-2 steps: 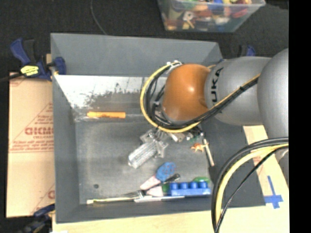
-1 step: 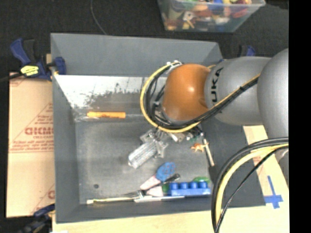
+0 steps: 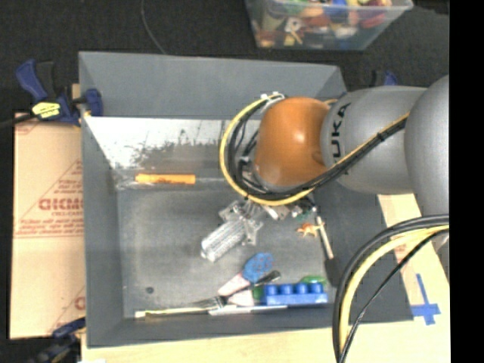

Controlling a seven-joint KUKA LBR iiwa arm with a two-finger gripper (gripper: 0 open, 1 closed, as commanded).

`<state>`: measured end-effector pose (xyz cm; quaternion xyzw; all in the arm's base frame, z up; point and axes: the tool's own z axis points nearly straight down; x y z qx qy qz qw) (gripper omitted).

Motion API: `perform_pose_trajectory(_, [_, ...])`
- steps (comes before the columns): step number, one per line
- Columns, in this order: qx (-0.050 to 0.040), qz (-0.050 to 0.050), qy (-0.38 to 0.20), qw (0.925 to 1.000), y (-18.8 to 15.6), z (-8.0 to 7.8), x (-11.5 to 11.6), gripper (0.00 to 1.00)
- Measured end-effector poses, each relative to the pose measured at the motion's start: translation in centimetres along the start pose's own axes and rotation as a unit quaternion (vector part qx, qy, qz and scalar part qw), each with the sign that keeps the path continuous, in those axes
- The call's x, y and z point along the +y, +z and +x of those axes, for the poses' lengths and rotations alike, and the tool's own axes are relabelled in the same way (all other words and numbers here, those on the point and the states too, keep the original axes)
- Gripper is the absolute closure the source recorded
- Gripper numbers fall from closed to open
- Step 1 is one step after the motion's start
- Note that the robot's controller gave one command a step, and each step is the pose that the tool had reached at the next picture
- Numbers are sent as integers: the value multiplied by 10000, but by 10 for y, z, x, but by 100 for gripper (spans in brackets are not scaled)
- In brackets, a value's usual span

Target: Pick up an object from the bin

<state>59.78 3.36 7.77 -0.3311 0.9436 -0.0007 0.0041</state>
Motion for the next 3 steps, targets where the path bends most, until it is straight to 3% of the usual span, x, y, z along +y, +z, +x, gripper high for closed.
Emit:
perform_pose_trajectory(2, [28, -20, 23, 10000, -55, 1, 0, 100])
perform_pose_trajectory(3, [-9, 9, 29, 10000, -88, -1, -1, 100])
